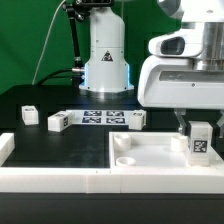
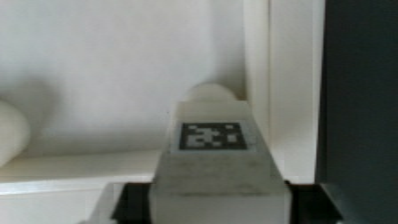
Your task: Assemble one leg
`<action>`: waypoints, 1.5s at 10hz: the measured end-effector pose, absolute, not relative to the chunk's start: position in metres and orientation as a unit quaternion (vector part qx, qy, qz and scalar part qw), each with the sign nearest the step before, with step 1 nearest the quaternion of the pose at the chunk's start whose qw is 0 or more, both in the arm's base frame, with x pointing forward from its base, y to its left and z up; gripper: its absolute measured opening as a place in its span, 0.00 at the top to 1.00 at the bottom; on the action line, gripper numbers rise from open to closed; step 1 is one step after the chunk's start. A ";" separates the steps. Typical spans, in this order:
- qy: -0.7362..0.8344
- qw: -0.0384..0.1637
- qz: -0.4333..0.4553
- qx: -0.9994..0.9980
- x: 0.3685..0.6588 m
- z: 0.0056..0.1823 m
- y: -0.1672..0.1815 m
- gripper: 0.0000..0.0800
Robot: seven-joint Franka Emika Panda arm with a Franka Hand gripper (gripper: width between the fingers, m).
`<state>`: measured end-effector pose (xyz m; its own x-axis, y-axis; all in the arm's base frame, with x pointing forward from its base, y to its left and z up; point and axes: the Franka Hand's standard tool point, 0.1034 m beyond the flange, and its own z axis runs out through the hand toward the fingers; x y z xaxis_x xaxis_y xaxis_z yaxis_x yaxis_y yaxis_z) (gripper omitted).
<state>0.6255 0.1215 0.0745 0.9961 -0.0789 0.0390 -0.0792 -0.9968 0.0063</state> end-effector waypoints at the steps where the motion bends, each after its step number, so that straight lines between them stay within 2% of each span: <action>1: -0.040 0.004 0.020 0.999 0.626 0.075 0.121 0.64; 4: -0.076 0.003 0.020 0.997 0.626 0.075 0.121 0.64; 7: -0.224 -0.003 0.028 0.974 0.623 0.074 0.111 0.64; 10: -0.346 0.004 0.044 0.937 0.620 0.074 0.095 0.63; 13: -0.374 0.011 0.046 0.926 0.619 0.074 0.087 0.62; 14: -0.374 0.011 0.046 0.926 0.619 0.074 0.087 0.52; 15: -0.374 0.011 0.046 0.926 0.619 0.074 0.087 0.35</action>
Offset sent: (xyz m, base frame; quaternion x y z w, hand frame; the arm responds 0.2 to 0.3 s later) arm 0.0012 0.0000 0.0016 -0.0014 0.0045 0.0835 0.9965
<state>0.6191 0.0875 0.0742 0.7157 -0.6922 0.0929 -0.6941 -0.7197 -0.0147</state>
